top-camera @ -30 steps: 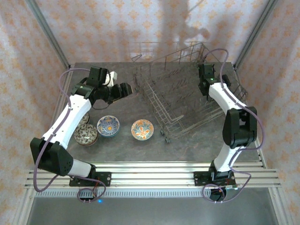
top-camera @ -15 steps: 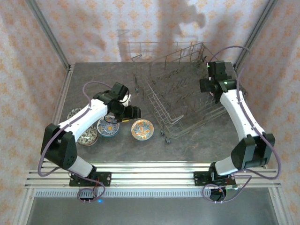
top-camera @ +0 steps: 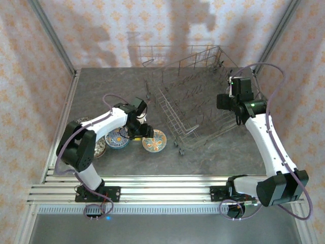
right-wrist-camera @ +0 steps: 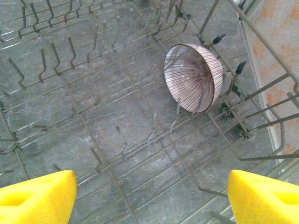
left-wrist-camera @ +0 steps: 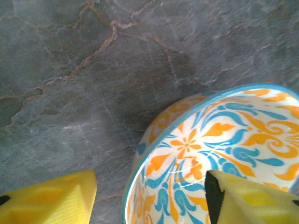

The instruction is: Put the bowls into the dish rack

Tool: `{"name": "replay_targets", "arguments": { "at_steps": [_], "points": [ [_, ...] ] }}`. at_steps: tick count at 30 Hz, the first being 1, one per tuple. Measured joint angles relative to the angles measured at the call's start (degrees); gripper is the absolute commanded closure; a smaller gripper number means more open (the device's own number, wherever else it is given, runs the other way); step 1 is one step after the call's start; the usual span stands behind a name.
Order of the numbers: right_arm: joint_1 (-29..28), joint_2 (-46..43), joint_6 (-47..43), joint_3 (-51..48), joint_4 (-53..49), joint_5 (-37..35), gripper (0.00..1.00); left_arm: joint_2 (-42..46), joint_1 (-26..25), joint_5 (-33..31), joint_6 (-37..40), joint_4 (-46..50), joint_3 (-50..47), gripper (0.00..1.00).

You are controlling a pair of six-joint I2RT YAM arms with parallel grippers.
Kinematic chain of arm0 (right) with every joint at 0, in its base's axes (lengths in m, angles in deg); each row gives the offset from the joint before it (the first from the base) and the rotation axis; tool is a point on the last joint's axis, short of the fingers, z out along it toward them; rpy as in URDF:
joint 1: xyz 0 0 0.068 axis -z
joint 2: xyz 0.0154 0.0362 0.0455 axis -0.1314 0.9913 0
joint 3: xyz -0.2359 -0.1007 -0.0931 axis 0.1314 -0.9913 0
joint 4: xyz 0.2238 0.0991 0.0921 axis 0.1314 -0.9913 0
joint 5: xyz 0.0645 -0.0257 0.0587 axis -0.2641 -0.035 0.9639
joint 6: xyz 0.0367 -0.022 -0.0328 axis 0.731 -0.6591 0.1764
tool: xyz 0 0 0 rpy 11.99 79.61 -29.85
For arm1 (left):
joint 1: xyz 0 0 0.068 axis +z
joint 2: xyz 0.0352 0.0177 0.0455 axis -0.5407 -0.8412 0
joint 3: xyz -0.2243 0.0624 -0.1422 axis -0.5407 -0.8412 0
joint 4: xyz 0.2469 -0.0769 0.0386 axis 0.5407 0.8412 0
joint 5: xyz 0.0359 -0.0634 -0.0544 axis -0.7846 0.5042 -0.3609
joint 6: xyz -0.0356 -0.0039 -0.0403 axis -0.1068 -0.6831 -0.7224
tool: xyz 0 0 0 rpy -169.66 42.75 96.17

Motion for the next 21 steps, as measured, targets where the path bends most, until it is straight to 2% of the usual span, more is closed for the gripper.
{"name": "replay_targets", "arguments": {
  "at_steps": [12,21],
  "points": [
    [0.0,-0.1,1.2,-1.4,-0.3,2.8,0.23,-2.6,0.0,0.9,1.0,-0.1,0.0,0.74],
    [0.0,-0.1,1.7,-1.4,-0.7,3.7,0.26,-2.6,0.0,1.4,2.0,-0.1,0.0,0.91]
  ]
}}
